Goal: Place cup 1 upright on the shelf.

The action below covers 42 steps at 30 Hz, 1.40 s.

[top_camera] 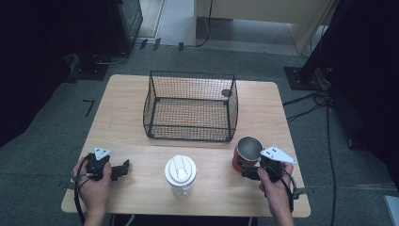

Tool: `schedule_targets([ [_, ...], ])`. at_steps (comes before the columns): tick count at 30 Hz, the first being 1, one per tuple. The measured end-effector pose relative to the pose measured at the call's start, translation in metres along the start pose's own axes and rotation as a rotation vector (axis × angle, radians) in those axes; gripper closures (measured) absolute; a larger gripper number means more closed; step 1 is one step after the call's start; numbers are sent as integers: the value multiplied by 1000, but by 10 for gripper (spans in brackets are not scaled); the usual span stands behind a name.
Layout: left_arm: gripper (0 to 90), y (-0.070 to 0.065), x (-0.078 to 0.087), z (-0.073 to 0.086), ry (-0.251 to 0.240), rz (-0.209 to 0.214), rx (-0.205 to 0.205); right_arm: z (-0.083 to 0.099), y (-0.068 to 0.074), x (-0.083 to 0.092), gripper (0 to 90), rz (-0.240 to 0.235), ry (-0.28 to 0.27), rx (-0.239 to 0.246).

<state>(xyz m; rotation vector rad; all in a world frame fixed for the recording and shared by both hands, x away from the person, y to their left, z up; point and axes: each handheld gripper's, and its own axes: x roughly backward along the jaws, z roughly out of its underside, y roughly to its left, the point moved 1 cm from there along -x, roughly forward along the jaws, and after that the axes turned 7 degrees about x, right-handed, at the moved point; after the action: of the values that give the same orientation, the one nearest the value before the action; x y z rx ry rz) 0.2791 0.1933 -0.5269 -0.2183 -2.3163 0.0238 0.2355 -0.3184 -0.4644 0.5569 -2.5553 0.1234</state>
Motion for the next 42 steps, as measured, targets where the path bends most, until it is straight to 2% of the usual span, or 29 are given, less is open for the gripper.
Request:
schedule_targets([
  [17,0,1,0,0,1,4,1,-7,4,-17,45,35,-3,-12],
  [21,0,0,0,0,-1,2,2,-7,4,-17,49,26,-8,-8],
  [26,0,1,0,0,-1,6,4,-9,6,-16,67,56,-20,3],
  [32,0,0,0,0,-1,3,3,-11,8,-16,70,65,-22,-2],
  [42,0,0,0,0,0,0,1,-19,12,-11,70,48,-55,1],
])
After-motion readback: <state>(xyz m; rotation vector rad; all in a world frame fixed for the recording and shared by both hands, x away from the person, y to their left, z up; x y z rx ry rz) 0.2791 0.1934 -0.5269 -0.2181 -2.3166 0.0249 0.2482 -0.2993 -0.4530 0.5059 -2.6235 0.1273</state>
